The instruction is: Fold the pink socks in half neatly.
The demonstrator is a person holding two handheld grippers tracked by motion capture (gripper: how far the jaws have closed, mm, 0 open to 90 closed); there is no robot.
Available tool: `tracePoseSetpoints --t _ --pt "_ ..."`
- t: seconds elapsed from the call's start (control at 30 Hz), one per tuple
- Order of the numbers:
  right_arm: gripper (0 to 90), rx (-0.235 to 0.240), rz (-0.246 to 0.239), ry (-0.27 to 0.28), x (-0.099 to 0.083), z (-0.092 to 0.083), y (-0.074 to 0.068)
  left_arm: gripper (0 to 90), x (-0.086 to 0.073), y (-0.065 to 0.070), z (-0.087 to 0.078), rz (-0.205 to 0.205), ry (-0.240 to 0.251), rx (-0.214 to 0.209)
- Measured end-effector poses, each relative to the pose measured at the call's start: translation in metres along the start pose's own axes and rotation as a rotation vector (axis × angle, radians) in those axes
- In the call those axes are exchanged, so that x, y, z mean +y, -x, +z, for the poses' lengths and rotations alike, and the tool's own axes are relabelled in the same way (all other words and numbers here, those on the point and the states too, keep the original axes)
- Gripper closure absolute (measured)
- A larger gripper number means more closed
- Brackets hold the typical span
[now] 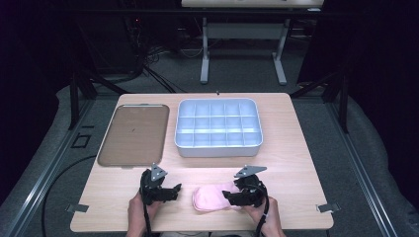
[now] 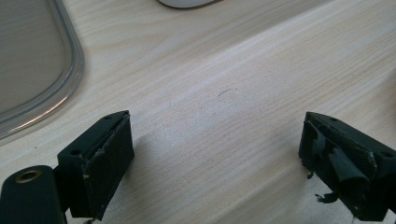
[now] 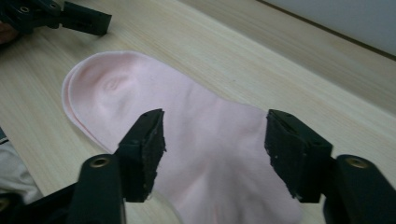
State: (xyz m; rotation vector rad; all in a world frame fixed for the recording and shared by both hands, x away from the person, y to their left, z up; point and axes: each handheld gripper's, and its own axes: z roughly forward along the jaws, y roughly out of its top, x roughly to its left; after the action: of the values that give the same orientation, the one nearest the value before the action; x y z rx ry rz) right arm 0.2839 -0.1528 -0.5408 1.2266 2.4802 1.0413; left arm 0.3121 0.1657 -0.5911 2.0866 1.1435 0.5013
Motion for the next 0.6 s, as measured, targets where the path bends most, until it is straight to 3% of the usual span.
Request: tracePoseSetpoints --t 0.03,0.07,0.2,0.23,0.27,0.33,0.6 --pt "33.6 0.031 0.002 0.028 -0.002 -0.001 0.004 9.7 0.000 0.000 0.000 0.000 0.000 -0.002" --pt "31.0 -0.015 0.003 0.002 -0.003 -0.006 0.005 9.5 0.000 -0.001 0.000 0.003 -0.002 -0.004" --pt "23.2 -0.039 0.015 0.009 -0.010 -0.014 0.015 9.0 0.001 -0.001 0.001 0.002 -0.002 -0.004" --pt "22.9 -0.089 0.020 0.013 -0.012 -0.016 0.016 8.8 0.000 0.000 0.000 0.002 -0.004 0.001" --pt "22.9 -0.098 0.029 0.013 -0.014 -0.018 0.018 7.9 0.000 0.000 0.001 -0.008 -0.007 0.012" --pt "23.7 -0.103 0.031 0.014 -0.017 -0.022 0.023 2.2 0.001 0.002 0.002 -0.022 -0.023 0.022" --pt "29.5 -0.151 0.069 0.028 -0.025 -0.033 0.035 0.0 0.003 0.004 -0.003 -0.029 -0.067 0.005"
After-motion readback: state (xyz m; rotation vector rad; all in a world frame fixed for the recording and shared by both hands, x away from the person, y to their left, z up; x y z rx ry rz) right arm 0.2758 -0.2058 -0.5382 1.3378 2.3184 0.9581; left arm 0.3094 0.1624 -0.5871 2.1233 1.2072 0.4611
